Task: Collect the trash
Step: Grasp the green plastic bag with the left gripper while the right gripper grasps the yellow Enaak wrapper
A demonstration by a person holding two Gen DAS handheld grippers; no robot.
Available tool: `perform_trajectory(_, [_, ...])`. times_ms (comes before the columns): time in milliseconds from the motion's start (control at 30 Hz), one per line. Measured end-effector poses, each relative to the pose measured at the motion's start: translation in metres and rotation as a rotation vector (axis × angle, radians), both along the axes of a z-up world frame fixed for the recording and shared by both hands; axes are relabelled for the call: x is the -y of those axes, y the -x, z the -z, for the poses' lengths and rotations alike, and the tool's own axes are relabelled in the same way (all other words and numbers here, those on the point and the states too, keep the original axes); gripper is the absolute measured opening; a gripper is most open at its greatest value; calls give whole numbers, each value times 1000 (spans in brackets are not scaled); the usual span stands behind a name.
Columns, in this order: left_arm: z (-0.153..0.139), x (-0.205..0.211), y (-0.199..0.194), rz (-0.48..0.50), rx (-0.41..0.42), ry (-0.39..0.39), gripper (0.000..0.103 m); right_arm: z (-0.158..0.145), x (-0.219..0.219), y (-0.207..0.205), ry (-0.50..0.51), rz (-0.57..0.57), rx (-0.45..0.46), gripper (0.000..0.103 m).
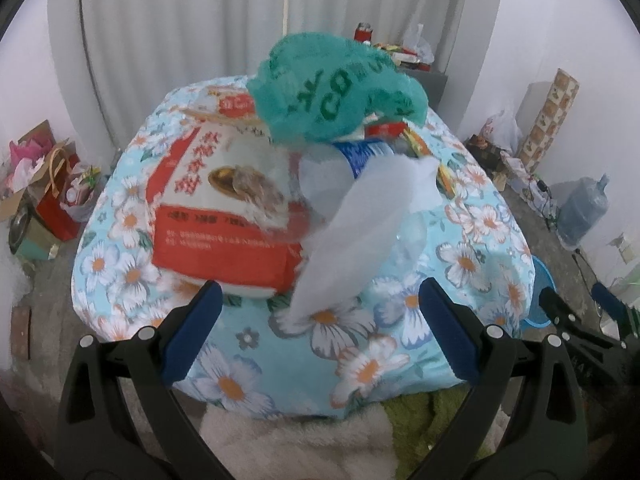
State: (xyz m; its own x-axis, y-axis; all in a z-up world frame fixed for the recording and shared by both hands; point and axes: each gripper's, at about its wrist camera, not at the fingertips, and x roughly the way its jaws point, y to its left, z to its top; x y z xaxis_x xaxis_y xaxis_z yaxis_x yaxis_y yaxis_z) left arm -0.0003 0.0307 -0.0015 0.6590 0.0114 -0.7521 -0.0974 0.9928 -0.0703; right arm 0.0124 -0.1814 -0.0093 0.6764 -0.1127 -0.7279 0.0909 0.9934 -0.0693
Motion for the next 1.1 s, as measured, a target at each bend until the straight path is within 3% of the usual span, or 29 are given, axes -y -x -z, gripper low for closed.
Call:
perform_trajectory(133, [-12,-16,-3,2,59,-33,94,-15,-7,-9,-59,-94,95,97])
perform_trajectory(233, [-18,-34,-4,29,101,-13,94,-25,-16,-16,-98,-143,127,97])
perform_trajectory(333, [-20,-51,-5,66,123,58,94,-29,-27,-26,-158,-191,126,97])
perform_trajectory(533, [-15,-87,-13,36,141,306,94,-24,-40,-53,-226,-235,58,97])
perform_trajectory(600, [-18,-93,-21,25,145,324,94,-23,-40,-62,-236,-228,45,97])
perform_trajectory(767, [-46,-103,-45,84,245,266,94,-24,-24,-83,-266,-198,37,94])
perform_trajectory(933, [-71,-103,-78,153,290,250,94,-20,0,-107,-350,-167,15,93])
perform_trajectory(1100, [-84,-66,-101,306,277,97,94,0,13,-132,-448,-157,-70,91])
